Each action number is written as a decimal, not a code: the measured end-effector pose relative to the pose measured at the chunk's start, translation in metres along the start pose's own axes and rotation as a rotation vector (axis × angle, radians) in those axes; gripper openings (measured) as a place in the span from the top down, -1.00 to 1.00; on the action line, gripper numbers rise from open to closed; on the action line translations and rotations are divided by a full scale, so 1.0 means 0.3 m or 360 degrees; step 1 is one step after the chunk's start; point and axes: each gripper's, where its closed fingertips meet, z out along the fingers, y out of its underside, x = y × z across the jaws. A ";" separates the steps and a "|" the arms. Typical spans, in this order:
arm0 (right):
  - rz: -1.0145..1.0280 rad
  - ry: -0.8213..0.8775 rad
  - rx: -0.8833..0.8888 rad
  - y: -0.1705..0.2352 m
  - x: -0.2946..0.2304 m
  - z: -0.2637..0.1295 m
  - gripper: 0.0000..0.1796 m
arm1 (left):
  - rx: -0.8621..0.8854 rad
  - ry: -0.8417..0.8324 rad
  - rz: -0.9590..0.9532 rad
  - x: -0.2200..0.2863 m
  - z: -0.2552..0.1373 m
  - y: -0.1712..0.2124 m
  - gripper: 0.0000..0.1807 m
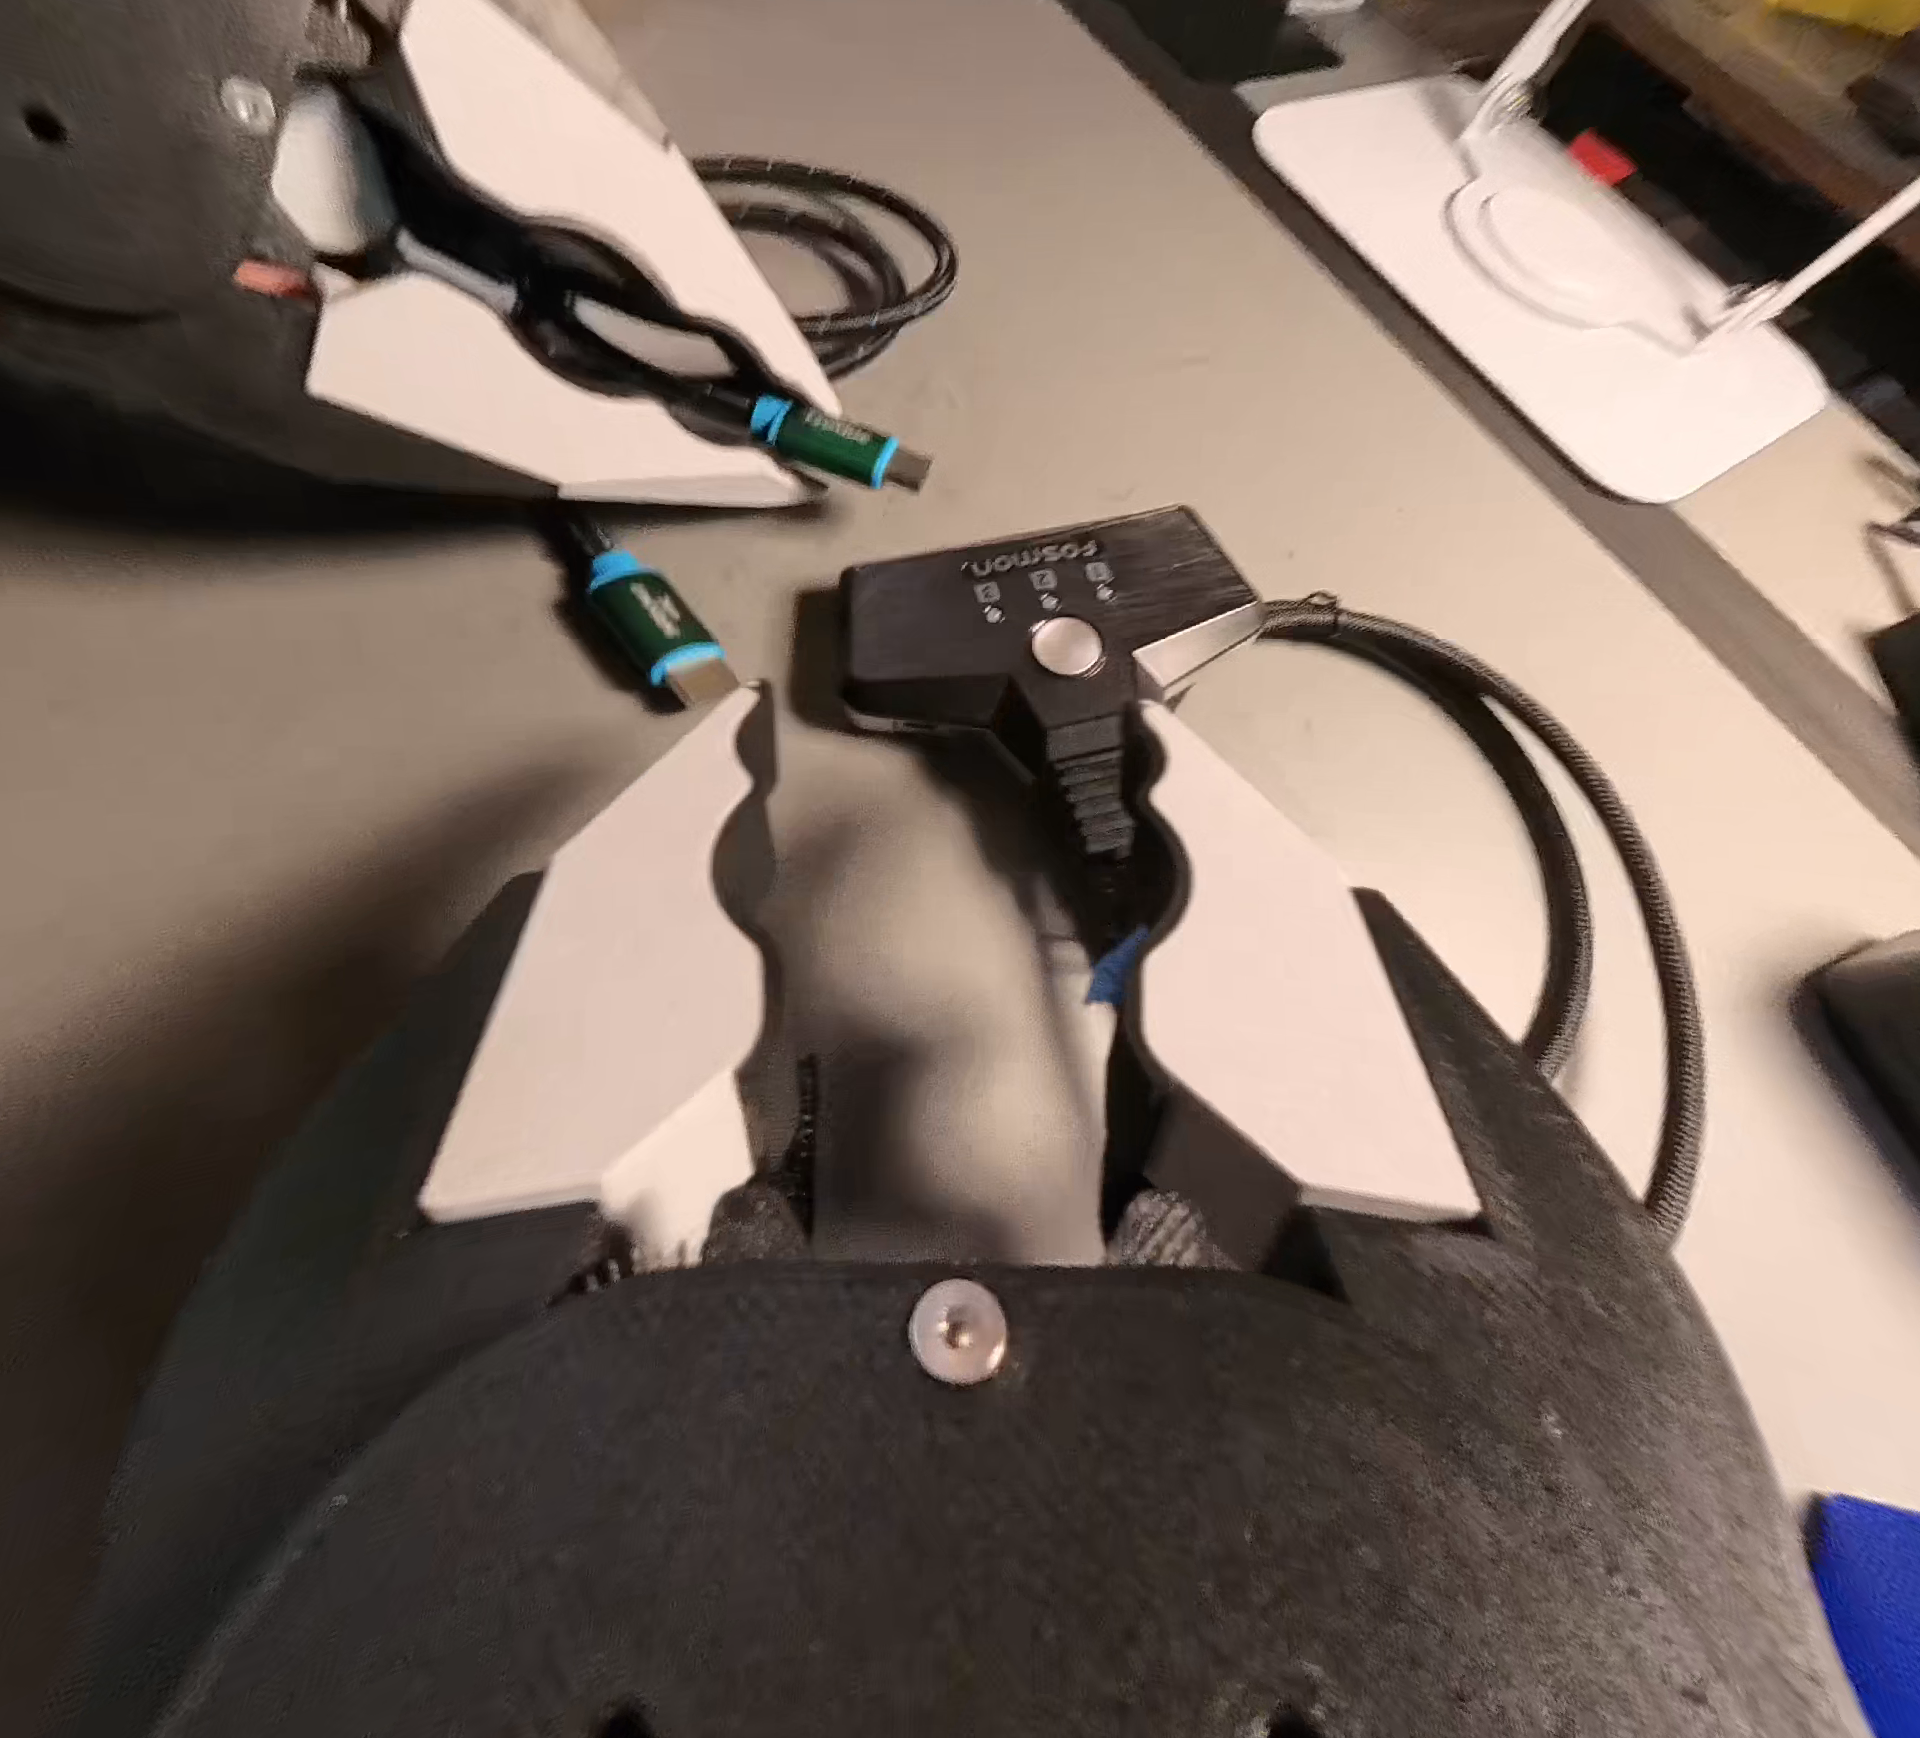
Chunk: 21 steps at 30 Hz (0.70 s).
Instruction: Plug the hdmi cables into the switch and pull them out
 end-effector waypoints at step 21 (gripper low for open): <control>-0.0056 -0.0403 -0.0206 0.073 -0.054 0.047 0.11 | 0.0310 -0.0101 0.0472 -0.039 -0.026 -0.014 0.86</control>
